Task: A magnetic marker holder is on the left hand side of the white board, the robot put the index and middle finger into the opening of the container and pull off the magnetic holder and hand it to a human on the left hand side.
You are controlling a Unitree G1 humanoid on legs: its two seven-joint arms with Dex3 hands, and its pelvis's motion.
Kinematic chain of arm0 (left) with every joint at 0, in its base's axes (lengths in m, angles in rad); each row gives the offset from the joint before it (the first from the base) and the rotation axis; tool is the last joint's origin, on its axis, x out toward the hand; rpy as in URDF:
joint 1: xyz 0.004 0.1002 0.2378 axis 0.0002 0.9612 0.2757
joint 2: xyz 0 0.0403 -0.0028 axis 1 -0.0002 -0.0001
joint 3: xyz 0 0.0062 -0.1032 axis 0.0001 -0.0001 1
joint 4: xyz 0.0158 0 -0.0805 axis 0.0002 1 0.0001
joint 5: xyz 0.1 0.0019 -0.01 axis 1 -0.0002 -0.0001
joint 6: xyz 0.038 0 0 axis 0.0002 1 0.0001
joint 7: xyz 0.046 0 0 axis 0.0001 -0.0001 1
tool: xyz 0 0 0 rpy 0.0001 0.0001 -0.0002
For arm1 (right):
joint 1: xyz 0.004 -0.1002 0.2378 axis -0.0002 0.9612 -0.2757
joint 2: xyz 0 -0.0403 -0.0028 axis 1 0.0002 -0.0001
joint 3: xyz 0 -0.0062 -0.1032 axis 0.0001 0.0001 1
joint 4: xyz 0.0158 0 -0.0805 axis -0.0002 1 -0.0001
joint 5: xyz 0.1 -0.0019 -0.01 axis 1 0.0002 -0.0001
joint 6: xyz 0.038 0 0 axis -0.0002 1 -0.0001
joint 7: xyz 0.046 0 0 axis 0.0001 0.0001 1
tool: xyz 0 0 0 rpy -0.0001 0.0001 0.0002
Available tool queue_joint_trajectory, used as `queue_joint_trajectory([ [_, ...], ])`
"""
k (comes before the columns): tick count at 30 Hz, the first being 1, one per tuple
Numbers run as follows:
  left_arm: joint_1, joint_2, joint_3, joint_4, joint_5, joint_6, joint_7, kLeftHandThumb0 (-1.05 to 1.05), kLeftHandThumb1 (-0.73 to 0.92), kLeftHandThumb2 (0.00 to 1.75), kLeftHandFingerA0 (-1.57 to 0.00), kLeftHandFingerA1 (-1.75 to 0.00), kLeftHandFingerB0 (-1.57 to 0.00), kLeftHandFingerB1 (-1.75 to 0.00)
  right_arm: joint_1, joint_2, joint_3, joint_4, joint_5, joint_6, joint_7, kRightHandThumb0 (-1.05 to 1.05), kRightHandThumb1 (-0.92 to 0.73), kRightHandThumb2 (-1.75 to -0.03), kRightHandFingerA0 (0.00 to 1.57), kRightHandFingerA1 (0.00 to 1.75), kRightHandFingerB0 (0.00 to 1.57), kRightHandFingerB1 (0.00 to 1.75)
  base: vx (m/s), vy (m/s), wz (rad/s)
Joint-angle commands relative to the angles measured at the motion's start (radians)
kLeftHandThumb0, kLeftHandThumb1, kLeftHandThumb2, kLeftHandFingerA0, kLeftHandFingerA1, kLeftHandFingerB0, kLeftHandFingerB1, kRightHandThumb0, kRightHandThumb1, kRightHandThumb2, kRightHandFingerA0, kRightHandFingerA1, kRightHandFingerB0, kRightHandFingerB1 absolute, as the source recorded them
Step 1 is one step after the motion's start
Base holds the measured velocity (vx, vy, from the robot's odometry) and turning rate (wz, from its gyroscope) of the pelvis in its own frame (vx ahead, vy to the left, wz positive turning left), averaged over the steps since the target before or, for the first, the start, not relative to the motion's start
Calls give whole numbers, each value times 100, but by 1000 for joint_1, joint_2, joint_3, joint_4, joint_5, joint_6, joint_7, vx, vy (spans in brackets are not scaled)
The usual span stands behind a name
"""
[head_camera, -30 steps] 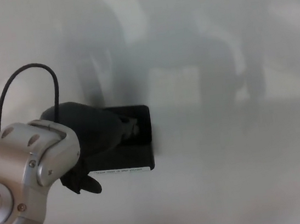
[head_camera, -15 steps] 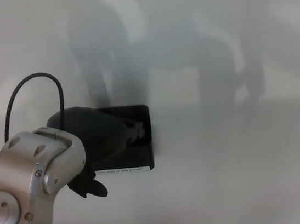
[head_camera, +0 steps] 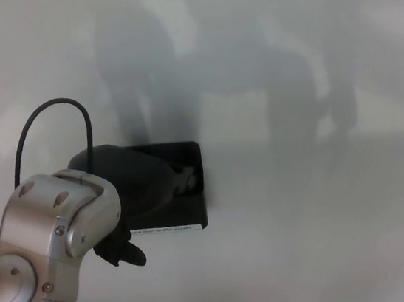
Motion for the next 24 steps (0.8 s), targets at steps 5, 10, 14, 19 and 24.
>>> queue_joint_trajectory([
  [5, 17, -41, -32, 23, 213, 64, -97, -38, 51, 57, -7, -32, -7, -23, 7, -11, -5, 2, 4, -12, 3, -44, -78, -66, 80, 50, 21, 29, 0, 0, 0],
  [10, 16, -70, -3, 30, 233, 76, -100, -24, 43, 92, -4, -52, 0, -49, 1, -12, 0, 2, -2, -8, -5, -44, -78, -63, 80, 51, 20, 28, 0, 0, 0],
  [14, 18, -95, 20, 36, 251, 76, -99, -22, 44, 91, -4, -52, 0, -48, -1, -13, -2, 2, 1, -11, -1, -44, -78, -67, 81, 50, 20, 29, 0, 0, 0],
  [19, 27, -119, 44, 30, 270, 72, -107, -34, 51, 56, -8, -35, -11, -26, -4, -15, 0, 3, -1, -8, -1, -44, -79, -66, 79, 49, 21, 29, 0, 0, 0],
  [24, 30, -153, 59, 40, 288, 83, -126, -30, 35, 76, -1, -45, 0, -39, -4, -13, -1, 3, 0, -11, 0, -43, -79, -66, 78, 49, 20, 29, 0, 0, 0],
])
